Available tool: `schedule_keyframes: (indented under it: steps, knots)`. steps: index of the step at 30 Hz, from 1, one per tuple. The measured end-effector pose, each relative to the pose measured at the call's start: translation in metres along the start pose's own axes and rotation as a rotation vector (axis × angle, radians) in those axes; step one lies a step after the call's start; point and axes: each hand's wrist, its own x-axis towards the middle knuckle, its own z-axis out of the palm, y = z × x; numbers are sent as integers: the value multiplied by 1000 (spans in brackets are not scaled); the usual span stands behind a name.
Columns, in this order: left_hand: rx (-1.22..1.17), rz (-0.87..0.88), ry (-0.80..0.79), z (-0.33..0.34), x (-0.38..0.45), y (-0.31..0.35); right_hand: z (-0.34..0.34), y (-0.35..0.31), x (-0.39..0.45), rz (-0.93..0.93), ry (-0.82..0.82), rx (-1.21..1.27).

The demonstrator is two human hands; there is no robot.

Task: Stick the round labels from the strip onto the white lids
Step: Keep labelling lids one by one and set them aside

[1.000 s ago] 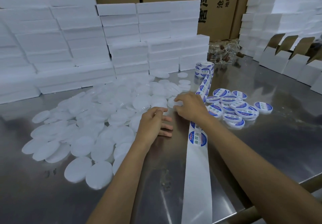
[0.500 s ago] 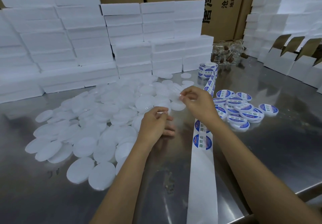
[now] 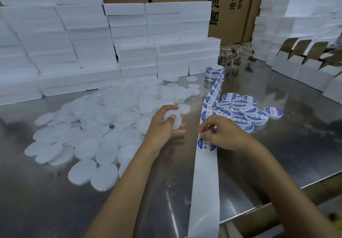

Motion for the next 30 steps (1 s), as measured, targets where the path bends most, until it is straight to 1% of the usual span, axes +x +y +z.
schedule_keyframes:
  steps: [1,2,6,11,16,21,24,30]
  knots:
    - [8,-8,4,0,0,-1,3,2,-3,-23,-62,-23]
    - [12,-16,4,1,-1,-2,7,2,-4,-54,-86,-18]
    - [26,-36,21,-2,0,-3,26,-12,2,-145,-37,22]
    - [14,-53,63,-10,4,1,44,-32,14,-175,-41,71]
    - [25,-85,78,-16,9,0,54,-40,16,-181,-9,80]
    - [35,-74,92,-19,9,0,58,-42,10,-171,39,119]
    - [66,-49,72,-20,10,-1,59,-44,5,-188,80,120]
    - [218,-32,-12,-20,12,-5,60,-44,0,-192,137,189]
